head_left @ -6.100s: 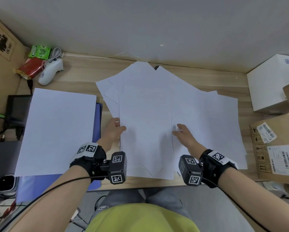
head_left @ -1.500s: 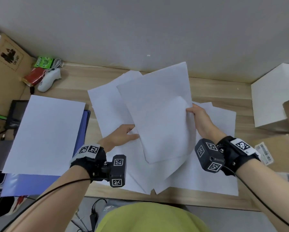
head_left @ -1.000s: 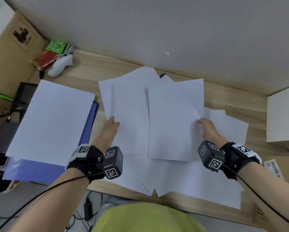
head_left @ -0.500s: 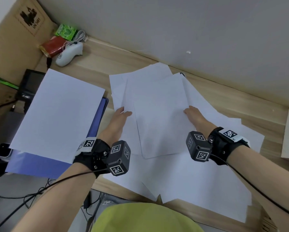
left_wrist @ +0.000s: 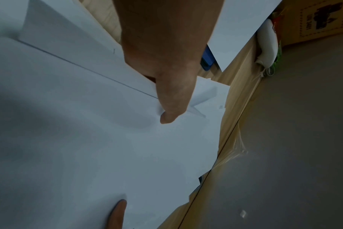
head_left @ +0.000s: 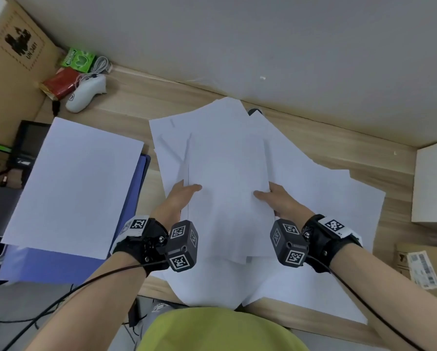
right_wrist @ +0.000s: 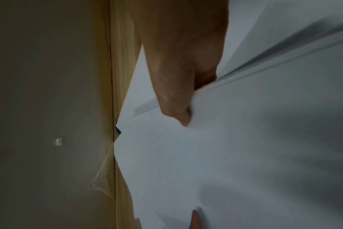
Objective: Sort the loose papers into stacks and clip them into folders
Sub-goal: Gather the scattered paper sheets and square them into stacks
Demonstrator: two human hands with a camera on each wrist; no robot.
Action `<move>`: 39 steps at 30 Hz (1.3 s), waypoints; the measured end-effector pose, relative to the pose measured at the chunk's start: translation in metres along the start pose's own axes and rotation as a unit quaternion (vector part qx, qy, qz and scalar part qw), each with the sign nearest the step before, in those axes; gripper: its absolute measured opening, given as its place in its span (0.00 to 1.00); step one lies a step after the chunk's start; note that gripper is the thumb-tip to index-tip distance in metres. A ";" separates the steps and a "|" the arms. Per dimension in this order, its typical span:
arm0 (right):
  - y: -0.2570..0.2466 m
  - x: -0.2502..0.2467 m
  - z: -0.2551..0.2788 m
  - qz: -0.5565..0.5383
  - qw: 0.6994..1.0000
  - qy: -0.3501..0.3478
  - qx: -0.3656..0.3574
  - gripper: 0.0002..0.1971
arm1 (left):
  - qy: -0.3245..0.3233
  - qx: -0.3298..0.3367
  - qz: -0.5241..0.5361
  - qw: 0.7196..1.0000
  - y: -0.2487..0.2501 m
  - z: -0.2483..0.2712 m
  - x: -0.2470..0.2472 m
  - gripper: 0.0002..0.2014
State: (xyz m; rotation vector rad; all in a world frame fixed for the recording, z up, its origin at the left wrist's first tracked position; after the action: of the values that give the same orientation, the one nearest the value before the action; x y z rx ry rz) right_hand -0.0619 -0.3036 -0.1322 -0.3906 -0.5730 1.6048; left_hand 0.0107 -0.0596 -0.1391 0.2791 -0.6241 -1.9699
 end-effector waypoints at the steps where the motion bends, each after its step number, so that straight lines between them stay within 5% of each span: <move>1: 0.001 0.000 0.005 0.001 1.000 -0.003 -0.013 0.14 | -0.003 0.000 -0.005 1.000 0.000 0.001 0.005 0.23; 9: 0.000 -0.033 0.060 0.003 0.990 0.061 -0.127 0.13 | -0.021 0.081 0.014 0.996 0.023 0.019 0.042 0.31; 13: 0.008 -0.049 0.091 -0.017 0.984 0.075 -0.163 0.14 | -0.068 0.153 0.009 0.986 0.044 0.035 0.068 0.23; 23: 0.024 -0.054 0.146 -0.059 0.962 0.142 -0.227 0.13 | -0.151 0.189 -0.064 0.968 0.042 0.060 0.114 0.27; 33: -0.005 -0.025 0.175 -0.068 0.942 0.150 -0.291 0.12 | -0.075 0.258 -0.049 0.962 0.072 0.087 0.102 0.21; 39: 0.006 0.003 0.173 -0.018 0.970 0.093 -0.223 0.16 | -0.059 0.303 -0.028 0.951 0.098 0.106 0.081 0.20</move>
State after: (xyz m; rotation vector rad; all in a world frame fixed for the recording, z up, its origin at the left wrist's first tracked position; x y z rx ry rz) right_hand -0.1647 -0.3244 0.0055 -0.8519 -0.7917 1.3777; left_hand 0.0000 -0.1342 0.0079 0.5600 -1.3115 -1.8117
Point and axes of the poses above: each hand's wrist, its own z-axis away from the middle knuckle, its own x-axis out of the palm, y = z × x, the point moved 7 cm from there along -z, towards the middle knuckle, and after that the axes turned 15 degrees about -y, right-handed, at the moved point
